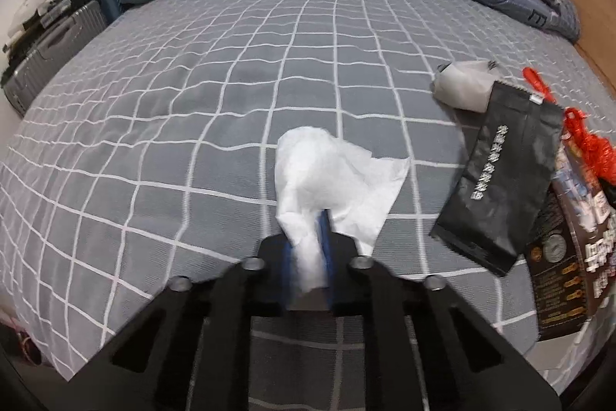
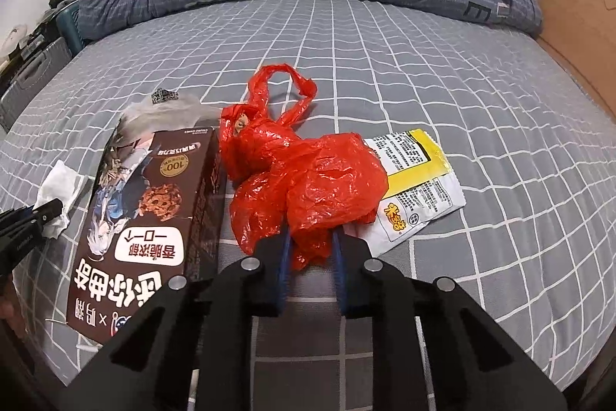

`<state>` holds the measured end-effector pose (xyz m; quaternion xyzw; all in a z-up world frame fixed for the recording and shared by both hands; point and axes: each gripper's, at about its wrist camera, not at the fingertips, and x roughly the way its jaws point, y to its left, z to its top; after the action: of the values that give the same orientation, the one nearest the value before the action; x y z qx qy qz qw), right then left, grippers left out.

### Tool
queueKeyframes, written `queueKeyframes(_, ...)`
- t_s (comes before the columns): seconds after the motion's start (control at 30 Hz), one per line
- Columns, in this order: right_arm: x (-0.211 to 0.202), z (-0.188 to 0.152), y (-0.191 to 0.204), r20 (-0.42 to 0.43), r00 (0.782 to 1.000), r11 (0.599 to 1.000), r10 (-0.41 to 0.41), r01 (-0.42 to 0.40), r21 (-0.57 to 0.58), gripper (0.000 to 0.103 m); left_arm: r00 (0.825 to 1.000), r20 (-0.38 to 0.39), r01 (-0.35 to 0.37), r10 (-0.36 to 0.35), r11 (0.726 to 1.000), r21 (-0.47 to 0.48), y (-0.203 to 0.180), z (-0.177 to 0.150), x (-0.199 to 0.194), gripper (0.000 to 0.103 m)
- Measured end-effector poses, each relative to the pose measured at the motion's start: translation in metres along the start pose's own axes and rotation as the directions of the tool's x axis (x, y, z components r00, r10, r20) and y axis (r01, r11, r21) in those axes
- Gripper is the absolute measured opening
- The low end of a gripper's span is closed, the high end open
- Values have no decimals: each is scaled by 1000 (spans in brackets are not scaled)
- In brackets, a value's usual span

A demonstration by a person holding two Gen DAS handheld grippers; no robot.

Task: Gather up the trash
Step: 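Lift the red bag and tissue and carry both toward the trash bin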

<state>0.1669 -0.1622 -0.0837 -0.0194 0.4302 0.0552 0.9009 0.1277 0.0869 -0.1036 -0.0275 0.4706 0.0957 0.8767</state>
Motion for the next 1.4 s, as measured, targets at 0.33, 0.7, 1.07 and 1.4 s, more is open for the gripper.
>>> queueKeyframes(0.33, -14, 5, -3, 29, 1000, 1000, 8, -8, 13, 17, 1000, 19, 16, -16, 1000, 1, -3, 2, -10, 7)
queueKeyframes(0.7, -45, 13, 0, 74, 997, 999, 38, -38, 7, 17, 997, 49, 64, -64, 998, 6, -6, 6, -42, 7)
queueKeyframes(1.07, -83, 7, 0, 130, 989, 998, 66, -68, 12, 17, 989, 94, 118, -117, 993, -8, -2, -5, -80, 7)
queueKeyframes(1.4, -110, -9, 2, 158, 985, 998, 65, -67, 6, 17, 986, 96, 136, -136, 991, 10, -16, -22, -100, 7)
